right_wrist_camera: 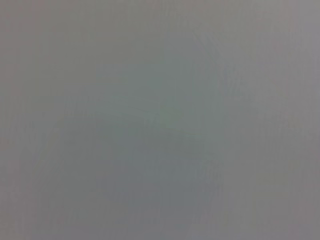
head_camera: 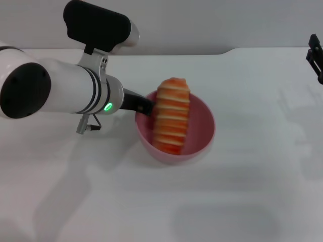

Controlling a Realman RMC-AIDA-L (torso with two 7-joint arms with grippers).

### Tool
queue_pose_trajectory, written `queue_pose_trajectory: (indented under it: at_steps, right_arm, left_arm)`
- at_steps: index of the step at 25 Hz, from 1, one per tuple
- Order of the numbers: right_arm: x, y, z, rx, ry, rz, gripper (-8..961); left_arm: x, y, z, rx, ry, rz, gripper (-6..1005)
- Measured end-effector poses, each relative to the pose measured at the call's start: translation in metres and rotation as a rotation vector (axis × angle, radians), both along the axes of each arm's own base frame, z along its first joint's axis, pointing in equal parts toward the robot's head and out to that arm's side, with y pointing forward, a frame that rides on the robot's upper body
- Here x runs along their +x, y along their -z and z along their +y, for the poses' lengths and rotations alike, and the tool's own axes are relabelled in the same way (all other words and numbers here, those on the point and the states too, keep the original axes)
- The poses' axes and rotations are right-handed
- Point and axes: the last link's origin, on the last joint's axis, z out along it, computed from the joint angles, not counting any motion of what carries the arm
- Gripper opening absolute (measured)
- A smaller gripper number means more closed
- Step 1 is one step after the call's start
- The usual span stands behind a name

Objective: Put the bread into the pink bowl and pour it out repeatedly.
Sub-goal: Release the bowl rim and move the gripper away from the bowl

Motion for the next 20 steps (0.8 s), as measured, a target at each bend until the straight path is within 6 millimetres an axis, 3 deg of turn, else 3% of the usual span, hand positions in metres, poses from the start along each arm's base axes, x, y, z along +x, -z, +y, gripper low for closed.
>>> queue_pose_trajectory:
  at_steps: [20]
  right_arm:
    - [0.002, 0.007, 0.002, -0.025, 0.013, -0.01, 739]
  left_arm:
    - [-0.016, 0.011, 0.001, -0.012, -0.049, -0.013, 95]
